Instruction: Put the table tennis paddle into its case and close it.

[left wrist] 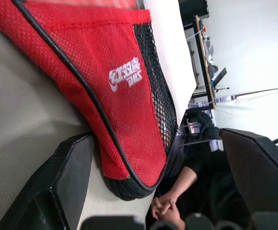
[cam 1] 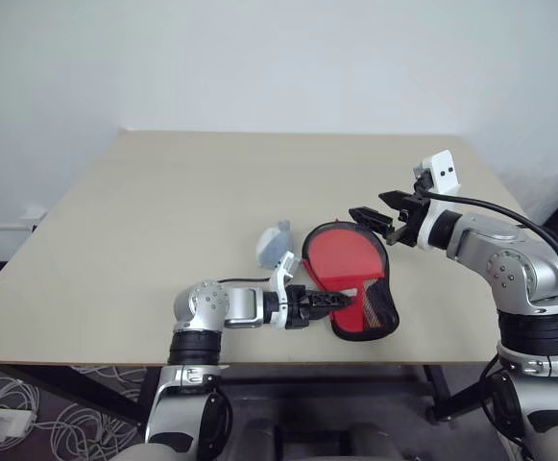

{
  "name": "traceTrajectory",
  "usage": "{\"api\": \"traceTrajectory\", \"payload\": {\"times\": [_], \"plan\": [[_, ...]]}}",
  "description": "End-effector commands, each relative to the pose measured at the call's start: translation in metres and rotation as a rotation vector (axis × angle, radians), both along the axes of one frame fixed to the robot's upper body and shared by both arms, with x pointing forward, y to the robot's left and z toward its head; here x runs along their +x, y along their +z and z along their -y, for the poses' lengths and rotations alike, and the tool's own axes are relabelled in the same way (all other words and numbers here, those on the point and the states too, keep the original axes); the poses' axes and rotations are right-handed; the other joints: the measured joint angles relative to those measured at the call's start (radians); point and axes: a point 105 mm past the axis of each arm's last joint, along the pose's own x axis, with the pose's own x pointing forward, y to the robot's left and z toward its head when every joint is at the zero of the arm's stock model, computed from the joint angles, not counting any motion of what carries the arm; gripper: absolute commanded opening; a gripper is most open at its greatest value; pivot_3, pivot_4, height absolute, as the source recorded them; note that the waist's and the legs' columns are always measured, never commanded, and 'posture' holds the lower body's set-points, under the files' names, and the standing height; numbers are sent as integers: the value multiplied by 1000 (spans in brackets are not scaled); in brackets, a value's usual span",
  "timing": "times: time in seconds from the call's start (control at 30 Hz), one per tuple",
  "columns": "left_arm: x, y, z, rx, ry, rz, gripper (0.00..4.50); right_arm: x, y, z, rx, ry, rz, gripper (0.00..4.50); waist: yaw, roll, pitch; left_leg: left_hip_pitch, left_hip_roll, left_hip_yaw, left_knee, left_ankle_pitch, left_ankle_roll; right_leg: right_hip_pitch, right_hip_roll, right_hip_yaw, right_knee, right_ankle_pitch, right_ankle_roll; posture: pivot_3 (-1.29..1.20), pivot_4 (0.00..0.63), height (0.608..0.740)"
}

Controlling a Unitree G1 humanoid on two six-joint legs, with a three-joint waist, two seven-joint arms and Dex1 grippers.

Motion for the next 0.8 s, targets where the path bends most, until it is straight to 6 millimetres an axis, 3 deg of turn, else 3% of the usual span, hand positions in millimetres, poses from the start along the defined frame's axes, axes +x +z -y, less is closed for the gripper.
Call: {"api": "traceTrajectory", "payload": {"times": [0.03,0.33,0.67,0.8], "plan": [[-6,-5,1,47,-35,2,3128,-1,22,-3,20,18,79,4500,0,0,0,0,0,0,0,0,0,0,0,0,0,0,0,0,0,740],[-11,-6,7,29,-54,-7,48,0,27,-6,23,26,89,4500,1,1,0,0,0,0,0,0,0,0,0,0,0,0,0,0,0,740],[-20,16,19,-94,-86,-38,48,-1,30,-7,33,20,93,4500,0,1,0,0,0,0,0,0,0,0,0,0,0,0,0,0,0,740],[-39,27,28,-175,-153,-17,48,-2,30,-7,35,17,90,4500,-1,1,0,-1,0,0,-1,0,0,-1,0,0,0,0,0,0,0,740]]}}
